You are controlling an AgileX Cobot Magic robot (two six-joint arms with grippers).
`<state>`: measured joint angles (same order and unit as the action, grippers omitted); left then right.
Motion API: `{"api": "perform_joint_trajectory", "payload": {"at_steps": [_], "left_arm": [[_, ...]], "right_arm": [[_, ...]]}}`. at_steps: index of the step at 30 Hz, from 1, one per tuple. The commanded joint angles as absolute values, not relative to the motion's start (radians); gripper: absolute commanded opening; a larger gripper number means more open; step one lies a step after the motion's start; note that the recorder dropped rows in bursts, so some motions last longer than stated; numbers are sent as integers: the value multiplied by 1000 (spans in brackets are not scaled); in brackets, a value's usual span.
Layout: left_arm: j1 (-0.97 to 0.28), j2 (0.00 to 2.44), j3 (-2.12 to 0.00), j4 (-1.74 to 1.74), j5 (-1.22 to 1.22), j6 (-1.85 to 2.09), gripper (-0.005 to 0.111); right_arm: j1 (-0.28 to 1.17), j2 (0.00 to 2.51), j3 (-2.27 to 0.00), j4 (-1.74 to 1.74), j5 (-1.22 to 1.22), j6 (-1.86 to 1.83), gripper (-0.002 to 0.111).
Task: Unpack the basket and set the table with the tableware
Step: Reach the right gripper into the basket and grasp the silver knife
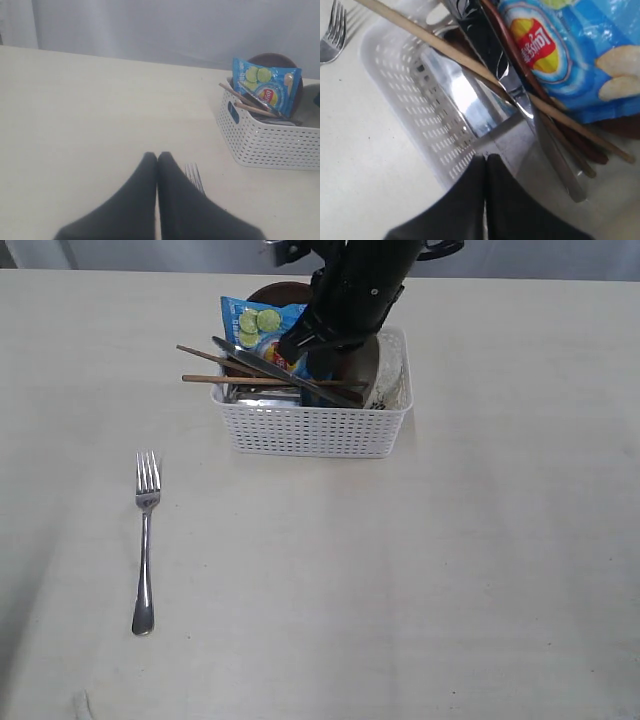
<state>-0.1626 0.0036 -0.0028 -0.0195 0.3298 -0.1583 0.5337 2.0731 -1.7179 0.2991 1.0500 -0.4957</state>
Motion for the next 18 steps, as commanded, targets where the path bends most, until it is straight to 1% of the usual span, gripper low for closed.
{"api": "perform_joint_trajectory", "payload": {"at_steps": [1,6,12,13,14,16,18], "left_arm": [[-162,0,0,-20,319,-158,0],[-162,0,0,-20,319,-158,0],[-162,0,0,-20,319,-158,0],[-162,0,0,-20,319,-158,0],[-162,0,0,-20,319,-158,0],[-162,0,0,-20,319,-158,0],[-162,0,0,-20,319,-158,0]], "right_arm": [[534,2070,-1757,362,1057,-555,0],[573,2086,-1812,343,1046,-555,0],[645,2133,-1882,194,1051,-533,1],[648,2142,-1888,176,1054,-523,4],[653,2151,-1898,170,1054,-506,10],[655,2165,-1904,174,1054,-495,25],[655,2168,-1907,174,1051,-492,45]]}}
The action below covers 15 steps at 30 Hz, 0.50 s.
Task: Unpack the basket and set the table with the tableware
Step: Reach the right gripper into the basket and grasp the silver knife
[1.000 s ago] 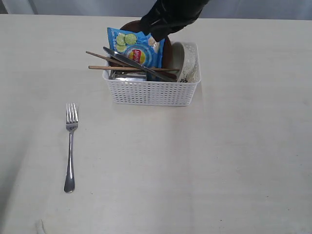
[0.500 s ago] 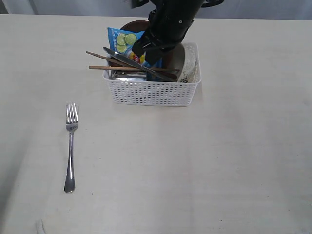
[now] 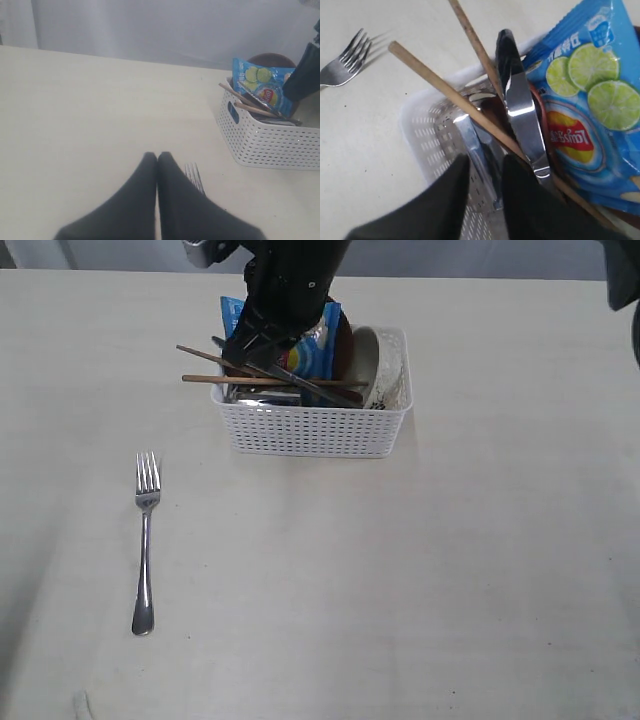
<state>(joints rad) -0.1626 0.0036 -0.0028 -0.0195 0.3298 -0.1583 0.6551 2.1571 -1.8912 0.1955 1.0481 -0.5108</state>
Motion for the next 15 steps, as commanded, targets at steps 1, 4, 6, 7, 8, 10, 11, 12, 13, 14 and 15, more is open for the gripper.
{"api": "perform_joint_trajectory", "payload": {"at_steps": [1,4,6,7,8,10,11,12,13,14,15], "left_arm": [[-162,0,0,-20,319,-158,0],[-162,0,0,-20,319,-158,0],[-162,0,0,-20,319,-158,0],[-162,0,0,-20,319,-158,0],[-162,0,0,-20,319,-158,0],[-162,0,0,-20,319,-158,0],[-162,0,0,-20,319,-158,0],[-162,0,0,-20,319,-158,0],[-162,0,0,-20,319,-158,0],[-162,0,0,-20,319,-158,0],[-162,0,0,-20,319,-158,0]], "right_arm": [[655,2168,-1907,171,1044,-489,50],[655,2168,-1907,166,1015,-483,47],[655,2168,-1907,166,998,-483,41],[655,2170,-1907,166,991,-484,38],[655,2171,-1907,157,987,-484,36],[655,2177,-1907,141,976,-484,36],[655,2179,-1907,136,975,-484,36],[655,2184,-1907,127,975,-484,36],[655,2189,-1907,119,975,-482,36],[655,2193,-1907,117,975,-480,36],[655,2197,-1907,117,975,-480,36]]}}
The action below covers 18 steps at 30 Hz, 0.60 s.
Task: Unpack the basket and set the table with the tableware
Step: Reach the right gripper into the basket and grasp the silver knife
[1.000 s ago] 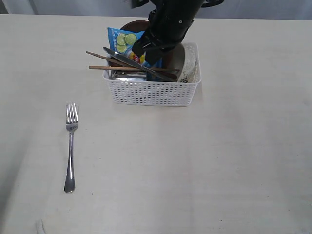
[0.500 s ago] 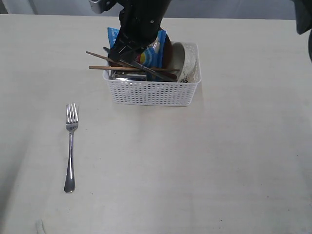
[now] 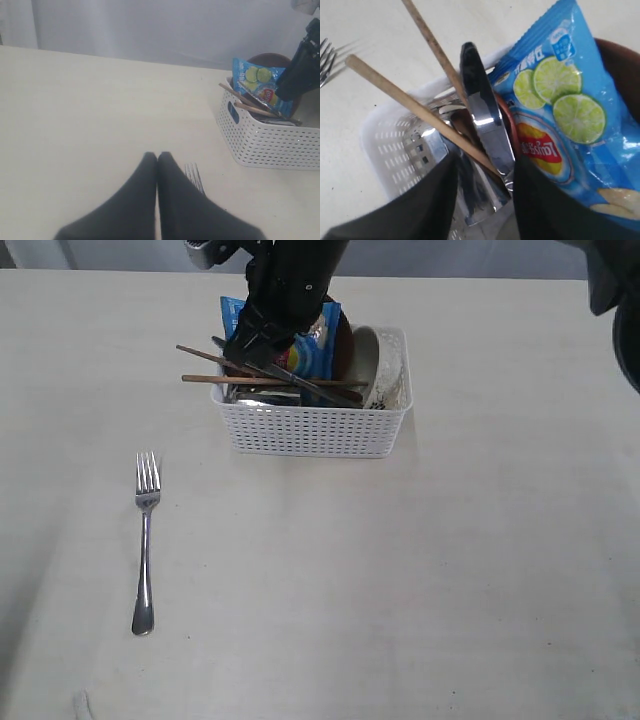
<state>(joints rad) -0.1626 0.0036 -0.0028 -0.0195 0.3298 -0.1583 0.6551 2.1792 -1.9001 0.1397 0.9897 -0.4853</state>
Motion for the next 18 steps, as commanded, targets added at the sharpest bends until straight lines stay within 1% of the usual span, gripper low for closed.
{"api": "perform_joint_trajectory", "payload": {"at_steps": [1,8,13,15,17,18], "left_arm": [[-162,0,0,-20,319,-158,0],[-162,0,0,-20,319,-158,0],[-162,0,0,-20,319,-158,0],[-162,0,0,-20,319,-158,0],[-162,0,0,-20,319,-158,0],[-162,0,0,-20,319,-158,0]], "right_arm": [[655,2204,-1907,115,973,-480,36],[655,2249,-1907,104,959,-478,36],[655,2269,-1907,103,915,-478,48],[655,2273,-1907,102,900,-473,47],[655,2275,-1907,96,888,-471,43],[652,2279,-1907,94,886,-471,37]]}}
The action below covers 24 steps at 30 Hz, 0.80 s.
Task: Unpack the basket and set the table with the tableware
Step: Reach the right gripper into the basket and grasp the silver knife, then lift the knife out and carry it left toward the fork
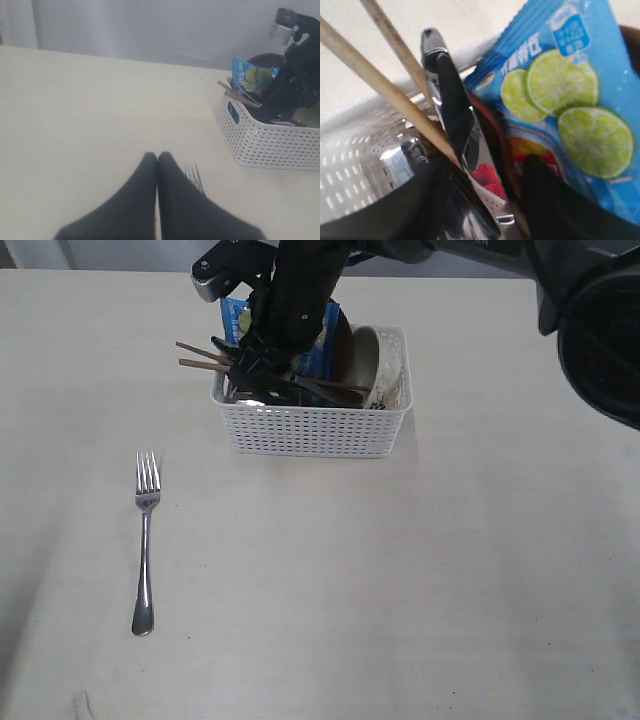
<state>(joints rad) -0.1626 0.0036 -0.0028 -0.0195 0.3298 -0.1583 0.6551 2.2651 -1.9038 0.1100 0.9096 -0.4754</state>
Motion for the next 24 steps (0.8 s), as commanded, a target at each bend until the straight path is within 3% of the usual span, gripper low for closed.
{"api": "perform_joint_trajectory", "payload": {"at_steps": [1,4,8,11,24], "left_arm": [[-162,0,0,-20,319,-158,0],[-162,0,0,-20,319,-158,0],[-162,0,0,-20,319,-158,0],[-162,0,0,-20,319,-158,0],[-162,0,0,-20,319,-158,0]], "right_arm": [[653,2282,-1907,90,886,-471,34],[653,2287,-1907,72,888,-471,24],[653,2287,-1907,69,872,-471,22],[653,2287,-1907,69,870,-471,-1],[653,2171,-1907,77,890,-467,0]]}}
